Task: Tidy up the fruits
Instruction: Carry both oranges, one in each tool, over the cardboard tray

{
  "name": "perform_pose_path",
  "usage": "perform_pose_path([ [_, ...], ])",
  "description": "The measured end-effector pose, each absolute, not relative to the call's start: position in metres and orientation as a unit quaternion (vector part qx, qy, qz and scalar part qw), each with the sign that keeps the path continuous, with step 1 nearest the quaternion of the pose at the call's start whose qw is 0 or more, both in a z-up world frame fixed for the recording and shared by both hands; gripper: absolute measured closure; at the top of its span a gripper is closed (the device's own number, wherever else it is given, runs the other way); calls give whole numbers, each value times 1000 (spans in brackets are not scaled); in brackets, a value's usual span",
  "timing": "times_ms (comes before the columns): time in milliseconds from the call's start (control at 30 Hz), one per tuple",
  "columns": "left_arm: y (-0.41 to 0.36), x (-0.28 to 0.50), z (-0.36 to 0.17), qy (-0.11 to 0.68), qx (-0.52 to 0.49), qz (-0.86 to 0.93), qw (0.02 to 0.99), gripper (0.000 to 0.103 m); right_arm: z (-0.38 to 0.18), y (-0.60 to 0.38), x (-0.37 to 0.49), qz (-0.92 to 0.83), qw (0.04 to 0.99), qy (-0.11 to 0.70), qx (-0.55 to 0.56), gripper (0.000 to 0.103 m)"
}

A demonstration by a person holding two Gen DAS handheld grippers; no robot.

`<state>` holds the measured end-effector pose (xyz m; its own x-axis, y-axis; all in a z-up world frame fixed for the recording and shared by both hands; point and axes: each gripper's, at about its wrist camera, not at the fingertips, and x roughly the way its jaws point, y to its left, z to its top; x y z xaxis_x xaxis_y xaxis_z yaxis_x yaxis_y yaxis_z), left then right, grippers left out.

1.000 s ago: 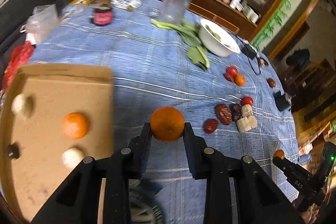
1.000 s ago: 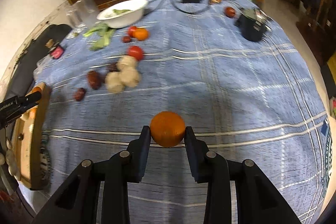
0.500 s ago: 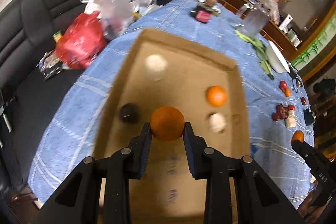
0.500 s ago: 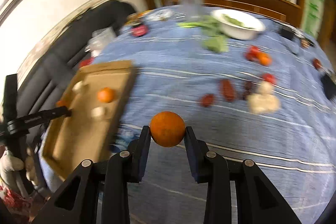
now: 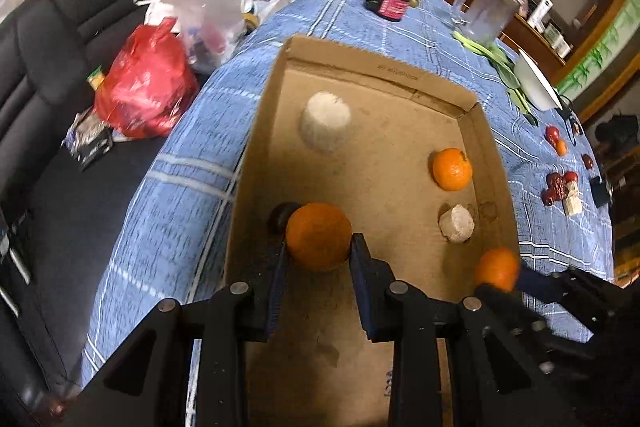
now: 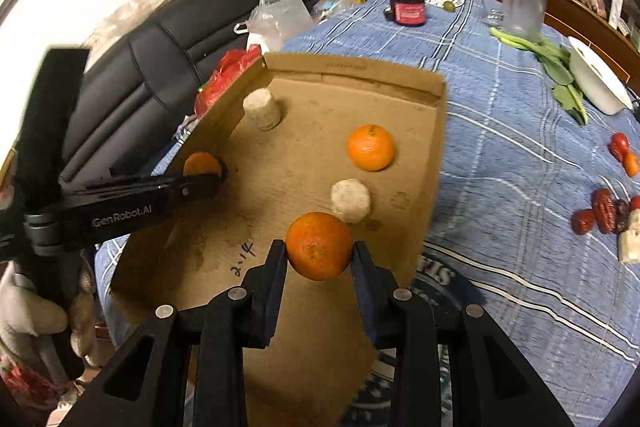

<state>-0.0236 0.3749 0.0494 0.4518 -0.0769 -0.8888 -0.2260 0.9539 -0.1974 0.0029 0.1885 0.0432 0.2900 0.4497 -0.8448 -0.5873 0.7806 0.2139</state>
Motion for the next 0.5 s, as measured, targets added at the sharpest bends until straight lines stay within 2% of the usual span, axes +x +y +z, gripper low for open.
perform_pose_path([
  [333, 372, 1, 55, 512, -130, 32, 848, 72, 28, 202, 9, 309, 797, 512, -82, 66],
  [500, 377, 2, 56, 510, -148, 34, 847, 64, 27, 206, 9, 308, 799, 508, -89, 66],
])
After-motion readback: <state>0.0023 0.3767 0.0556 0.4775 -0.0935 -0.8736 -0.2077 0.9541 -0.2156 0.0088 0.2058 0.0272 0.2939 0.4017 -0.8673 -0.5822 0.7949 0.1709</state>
